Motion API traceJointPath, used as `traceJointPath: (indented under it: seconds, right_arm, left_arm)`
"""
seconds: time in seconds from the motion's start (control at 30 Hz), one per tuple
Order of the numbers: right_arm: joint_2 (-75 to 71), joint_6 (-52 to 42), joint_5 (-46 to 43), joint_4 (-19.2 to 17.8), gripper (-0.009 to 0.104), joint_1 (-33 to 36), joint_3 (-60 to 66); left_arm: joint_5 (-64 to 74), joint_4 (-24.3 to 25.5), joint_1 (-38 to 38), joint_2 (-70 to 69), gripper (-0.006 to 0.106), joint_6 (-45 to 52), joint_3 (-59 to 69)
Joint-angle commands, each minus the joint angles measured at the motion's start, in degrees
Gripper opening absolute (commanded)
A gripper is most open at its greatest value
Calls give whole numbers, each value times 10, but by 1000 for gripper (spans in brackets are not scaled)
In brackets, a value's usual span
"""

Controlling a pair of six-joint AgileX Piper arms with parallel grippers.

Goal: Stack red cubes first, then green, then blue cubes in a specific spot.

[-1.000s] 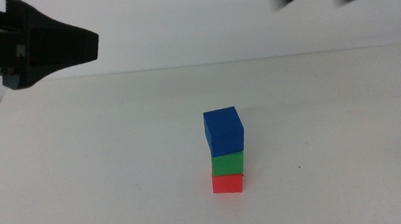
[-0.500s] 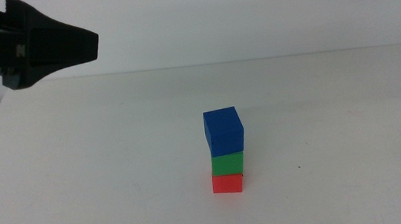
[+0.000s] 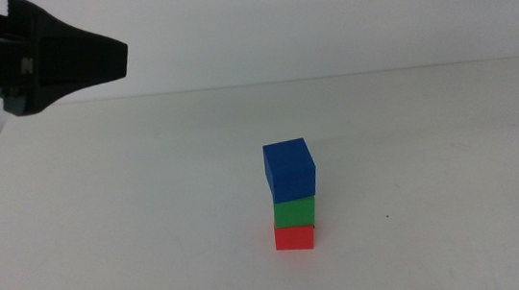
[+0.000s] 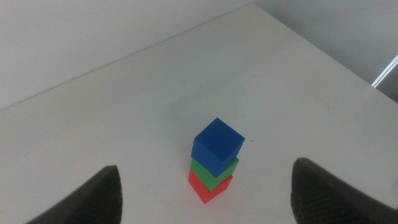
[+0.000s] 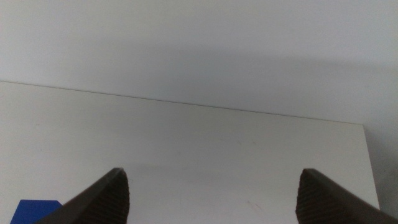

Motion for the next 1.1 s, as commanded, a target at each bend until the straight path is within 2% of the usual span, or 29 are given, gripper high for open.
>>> traceJointPath:
  seconds: [0.0, 0.07, 0.13, 0.23, 0.33, 0.43, 0.53, 0.6, 0.67, 0.87, 1.07]
  right_arm:
    - [-8, -7, -37, -5, 83, -4, -14]
    - [-8, -7, -37, -5, 83, -4, -14]
    - [-8, -7, -37, -5, 83, -4, -14]
    - [-8, -7, -37, -5, 83, -4, -14]
    - [-8, -7, -38, -5, 83, -4, -14]
    - [-8, -7, -38, -6, 83, -4, -14]
    - [-8, -7, -38, -7, 83, -4, -14]
    - [-8, -7, -38, -7, 83, -4, -14]
    - [-8, -7, -38, -6, 83, -4, -14]
    - [-8, -7, -38, -6, 83, -4, -14]
    - [-8, -7, -38, -6, 83, -4, -14]
  left_arm:
    - [-30, -32, 1, -8, 92, 0, -12]
    - [-30, -32, 1, -8, 92, 0, -11]
    - [-102, -15, 1, -11, 92, -3, -11]
    - [-232, 65, 1, -28, 92, -15, -4]
    - [-346, 196, 0, -43, 92, -113, 17]
    - [-407, 368, 1, -57, 92, -269, 44]
    - [-419, 545, 1, -61, 92, -469, 53]
    - [-418, 599, 1, -61, 92, -553, 53]
    - [-418, 601, 1, -61, 92, -575, 53]
    - [-418, 585, 1, -61, 92, -563, 53]
    - [-419, 515, 1, -61, 92, -471, 53]
